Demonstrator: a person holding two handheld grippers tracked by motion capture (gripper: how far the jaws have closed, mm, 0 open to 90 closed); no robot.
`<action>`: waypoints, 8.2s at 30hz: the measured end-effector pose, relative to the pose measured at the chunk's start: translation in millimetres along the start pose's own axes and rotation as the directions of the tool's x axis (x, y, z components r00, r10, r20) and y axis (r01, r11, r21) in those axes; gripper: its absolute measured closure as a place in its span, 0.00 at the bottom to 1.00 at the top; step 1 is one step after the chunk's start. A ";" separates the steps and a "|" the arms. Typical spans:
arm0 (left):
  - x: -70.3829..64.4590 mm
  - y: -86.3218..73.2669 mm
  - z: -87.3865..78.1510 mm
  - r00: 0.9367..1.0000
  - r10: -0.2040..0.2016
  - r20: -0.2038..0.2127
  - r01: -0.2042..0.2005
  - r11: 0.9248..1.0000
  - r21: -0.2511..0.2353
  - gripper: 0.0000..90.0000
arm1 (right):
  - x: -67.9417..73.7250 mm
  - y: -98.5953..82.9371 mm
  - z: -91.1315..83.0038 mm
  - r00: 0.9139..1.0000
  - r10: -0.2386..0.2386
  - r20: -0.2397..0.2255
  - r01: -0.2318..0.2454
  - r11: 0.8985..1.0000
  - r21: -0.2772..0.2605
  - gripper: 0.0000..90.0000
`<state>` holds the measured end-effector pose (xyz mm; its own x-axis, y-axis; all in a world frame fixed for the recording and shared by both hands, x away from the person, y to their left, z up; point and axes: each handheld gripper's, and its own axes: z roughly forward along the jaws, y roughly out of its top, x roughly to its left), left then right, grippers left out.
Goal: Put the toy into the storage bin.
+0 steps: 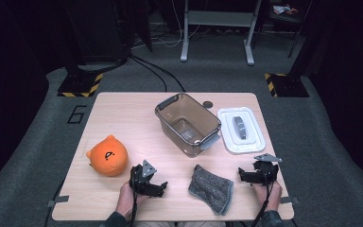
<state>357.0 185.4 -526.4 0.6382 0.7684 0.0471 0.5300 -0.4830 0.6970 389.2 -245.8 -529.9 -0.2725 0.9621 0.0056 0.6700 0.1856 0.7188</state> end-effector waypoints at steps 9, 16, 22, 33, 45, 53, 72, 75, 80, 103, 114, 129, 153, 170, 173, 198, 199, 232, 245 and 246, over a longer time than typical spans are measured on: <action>9.5 14.6 -45.8 0.997 0.034 0.075 -0.031 0.998 -0.046 0.00 | 0.1 0.0 -0.1 1.000 -0.002 -0.003 0.002 1.000 0.000 0.00; 32.1 26.1 -78.6 0.998 0.014 0.066 -0.008 0.996 -0.090 0.00 | 0.1 0.0 -0.2 1.000 -0.003 -0.003 0.003 1.000 -0.001 0.01; 62.1 29.1 -99.1 1.000 -0.013 0.017 0.015 0.992 -0.125 0.00 | -0.1 -0.1 -0.2 1.000 -0.001 -0.001 0.001 1.000 -0.004 0.01; 121.4 20.4 -129.8 0.992 -0.101 -0.070 0.089 0.983 -0.159 0.00 | -0.2 0.0 -0.1 1.000 0.001 0.001 -0.001 1.000 -0.004 0.01; 153.8 -3.8 -121.0 0.980 -0.183 -0.073 0.177 0.980 -0.087 0.00 | -0.2 0.0 -0.1 1.000 0.002 0.002 -0.002 1.000 -0.005 0.01; 154.4 -8.8 -107.7 0.982 -0.181 -0.051 0.178 0.982 -0.061 0.08 | -0.2 0.0 -0.2 1.000 0.004 0.002 -0.004 1.000 -0.006 0.01; 137.8 -10.0 -89.8 0.980 -0.139 -0.145 0.137 0.990 -0.020 0.53 | -0.7 0.0 -0.2 1.000 0.000 0.006 0.000 1.000 -0.004 0.02; 136.0 -9.1 -91.3 0.977 -0.136 -0.165 0.135 0.991 -0.020 0.60 | -0.6 0.0 -0.2 1.000 0.000 0.006 0.000 1.000 -0.004 0.02; 132.7 -7.7 -93.8 0.973 -0.143 -0.182 0.137 0.990 -0.047 0.67 | -0.7 0.0 -0.2 1.000 0.000 0.006 0.000 1.000 -0.004 0.02; 135.3 17.0 -105.4 0.974 -0.153 -0.169 0.138 0.986 -0.098 0.68 | -0.6 0.0 -0.3 1.000 0.000 0.005 0.000 1.000 -0.005 0.02; 134.5 44.3 -110.8 0.979 -0.121 -0.167 0.102 0.988 -0.116 0.68 | -0.6 0.0 -0.3 1.000 0.000 0.005 0.000 1.000 -0.005 0.02; 132.5 84.8 -112.9 0.983 -0.073 -0.170 0.049 0.989 -0.141 0.68 | -0.1 0.1 -0.2 1.000 0.006 0.004 -0.006 1.000 -0.008 0.02; 128.1 153.6 -124.2 0.984 0.006 -0.178 -0.038 0.983 -0.178 0.67 | -0.1 0.1 -0.2 1.000 0.006 0.004 -0.006 1.000 -0.007 0.02; 114.2 206.7 -100.0 0.989 0.048 -0.140 -0.073 0.981 -0.181 0.66 | -0.6 0.1 -0.2 1.000 0.003 0.008 -0.003 1.000 -0.006 0.02; 110.4 214.9 -94.3 0.990 0.047 -0.137 -0.073 0.978 -0.197 0.66 | -0.6 0.1 -0.2 1.000 0.002 0.008 -0.002 1.000 -0.006 0.02; 77.8 252.5 -29.9 0.998 0.034 -0.059 -0.044 0.984 -0.175 0.64 | -0.3 0.1 -0.2 1.000 0.007 0.009 -0.007 1.000 -0.007 0.02; 77.1 252.4 -27.6 0.997 0.036 -0.062 -0.047 0.984 -0.174 0.64 | -0.3 0.1 -0.2 1.000 0.007 0.009 -0.007 1.000 -0.007 0.02; 70.7 239.5 23.5 0.999 0.023 -0.034 -0.025 0.996 -0.081 0.59 | 0.1 0.1 -0.3 1.000 0.007 0.006 -0.007 1.000 -0.009 0.02; 71.4 237.7 40.6 0.999 0.018 -0.027 -0.018 1.000 -0.016 0.53 | 0.1 0.1 -0.3 1.000 0.007 0.006 -0.007 1.000 -0.009 0.02; 71.9 237.6 42.0 0.999 0.015 -0.029 -0.015 1.000 -0.009 0.52 | 0.2 0.1 -0.3 1.000 0.008 0.006 -0.007 1.000 -0.009 0.02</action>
<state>552.3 108.3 -387.5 0.6294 0.7732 0.0783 0.5153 -0.4907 0.7026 389.0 -245.7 -529.6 -0.2630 0.9648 0.0065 0.6658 0.1766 0.7249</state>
